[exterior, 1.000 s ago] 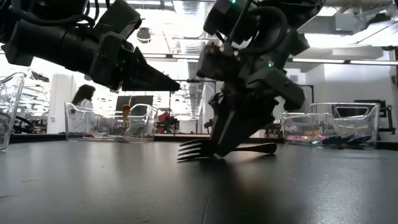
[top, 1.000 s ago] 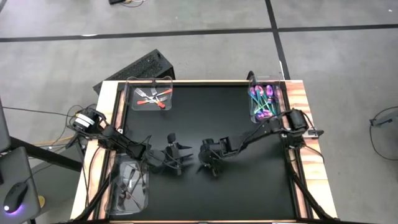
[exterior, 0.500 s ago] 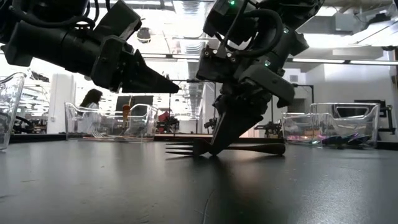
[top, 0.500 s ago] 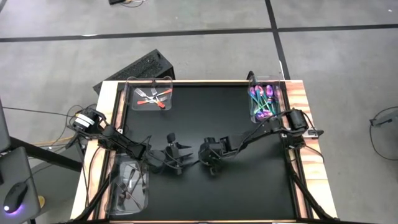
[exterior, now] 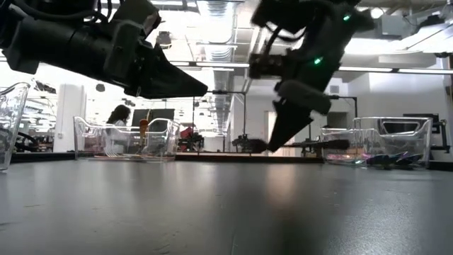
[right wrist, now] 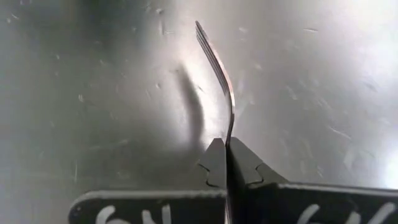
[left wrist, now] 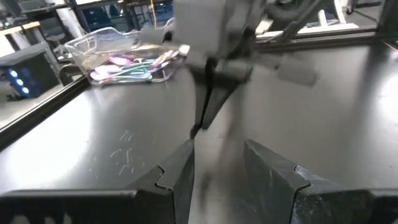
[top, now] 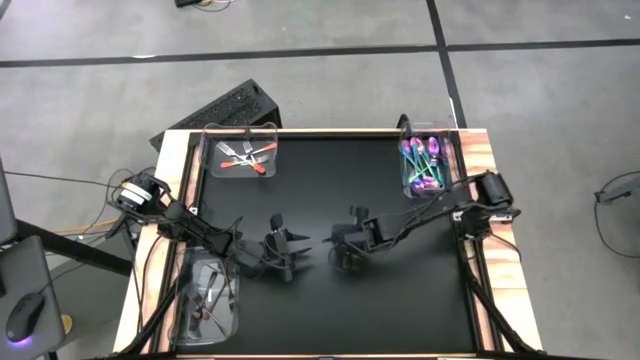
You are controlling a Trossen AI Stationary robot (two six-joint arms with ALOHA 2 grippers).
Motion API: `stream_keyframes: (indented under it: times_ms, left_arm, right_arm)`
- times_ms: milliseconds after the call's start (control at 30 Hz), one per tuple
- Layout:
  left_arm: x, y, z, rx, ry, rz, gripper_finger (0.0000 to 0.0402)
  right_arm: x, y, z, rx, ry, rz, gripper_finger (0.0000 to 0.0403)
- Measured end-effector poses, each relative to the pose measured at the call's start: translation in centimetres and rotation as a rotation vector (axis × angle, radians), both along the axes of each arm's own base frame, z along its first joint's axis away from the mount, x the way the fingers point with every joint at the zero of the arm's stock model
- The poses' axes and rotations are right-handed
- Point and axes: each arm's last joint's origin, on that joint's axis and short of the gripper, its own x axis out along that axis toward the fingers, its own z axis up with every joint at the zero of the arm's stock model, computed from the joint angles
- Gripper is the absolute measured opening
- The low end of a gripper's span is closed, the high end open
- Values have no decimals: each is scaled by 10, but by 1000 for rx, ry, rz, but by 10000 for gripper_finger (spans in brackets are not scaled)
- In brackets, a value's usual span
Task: Sort silverware by color (type)
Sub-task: Put the black fork into the bottom transparent bin
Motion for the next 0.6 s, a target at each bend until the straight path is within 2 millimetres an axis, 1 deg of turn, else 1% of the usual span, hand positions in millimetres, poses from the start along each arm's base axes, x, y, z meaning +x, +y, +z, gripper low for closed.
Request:
stream_keyframes:
  times_ms: [133,200,333,433,600]
  left_arm:
    - [3,8,2,-54,-39,42,128]
    - [5,14,4,-71,-55,62,128]
    - [12,22,9,-91,-87,14,128]
    - [16,26,14,-100,-118,-45,128]
    - [20,27,17,-94,-123,-98,128]
  right_arm:
    - [-16,11,17,-50,-98,-29,6]
    - [-22,15,25,-75,-192,-61,6]
    - [-31,22,34,-133,-375,-132,6]
    - [-40,25,31,-151,-433,-151,6]
    - [-54,30,12,-115,-462,-145,6]
